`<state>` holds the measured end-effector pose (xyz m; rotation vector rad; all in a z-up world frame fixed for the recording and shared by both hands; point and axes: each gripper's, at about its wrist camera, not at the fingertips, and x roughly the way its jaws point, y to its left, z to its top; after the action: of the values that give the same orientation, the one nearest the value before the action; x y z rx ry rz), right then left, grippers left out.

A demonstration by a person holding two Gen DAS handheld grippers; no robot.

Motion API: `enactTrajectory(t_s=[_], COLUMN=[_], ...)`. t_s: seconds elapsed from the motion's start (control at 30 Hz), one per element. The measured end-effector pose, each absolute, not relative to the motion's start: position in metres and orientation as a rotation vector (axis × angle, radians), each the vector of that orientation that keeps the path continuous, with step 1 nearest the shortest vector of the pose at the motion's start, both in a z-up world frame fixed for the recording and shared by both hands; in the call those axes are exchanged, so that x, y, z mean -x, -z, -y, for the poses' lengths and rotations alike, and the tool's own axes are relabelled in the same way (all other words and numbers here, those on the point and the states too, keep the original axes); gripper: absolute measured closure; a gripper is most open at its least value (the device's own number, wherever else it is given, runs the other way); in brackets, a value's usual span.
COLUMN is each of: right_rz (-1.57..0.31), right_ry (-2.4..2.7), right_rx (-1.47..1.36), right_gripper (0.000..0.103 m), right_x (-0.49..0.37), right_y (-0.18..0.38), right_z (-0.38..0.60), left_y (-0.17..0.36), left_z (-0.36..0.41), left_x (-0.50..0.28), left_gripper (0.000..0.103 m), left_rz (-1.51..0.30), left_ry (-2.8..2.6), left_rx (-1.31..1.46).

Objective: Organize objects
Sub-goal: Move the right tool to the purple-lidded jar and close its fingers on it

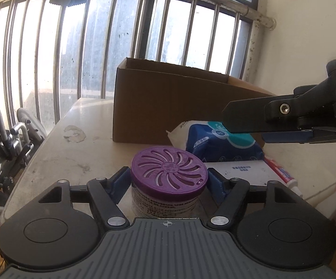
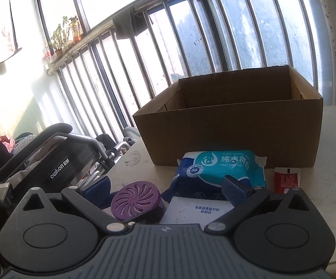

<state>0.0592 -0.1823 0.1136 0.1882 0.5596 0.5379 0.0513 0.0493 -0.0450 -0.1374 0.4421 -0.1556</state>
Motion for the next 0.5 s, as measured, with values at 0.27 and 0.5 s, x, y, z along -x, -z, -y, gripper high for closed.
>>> enactTrajectory(t_s=[0.27,0.5], right_rz=[-0.577,-0.648], right_ry=[-0.59,-0.72], right_rx=[-0.129,-0.048], right_gripper=[0.0,0.0], right_x=[-0.067,-0.073], right_y=[-0.116,-0.113], right_z=[0.166,0.14], left_y=[0.044,0.046], left_z=[-0.063,-0.082], left_x=[-0.049,-0.04], left_gripper=[0.034,0.035], left_rz=[-0.424,-0.43], left_ry=[0.2,0.204], left_rx=[0.069,-0.026])
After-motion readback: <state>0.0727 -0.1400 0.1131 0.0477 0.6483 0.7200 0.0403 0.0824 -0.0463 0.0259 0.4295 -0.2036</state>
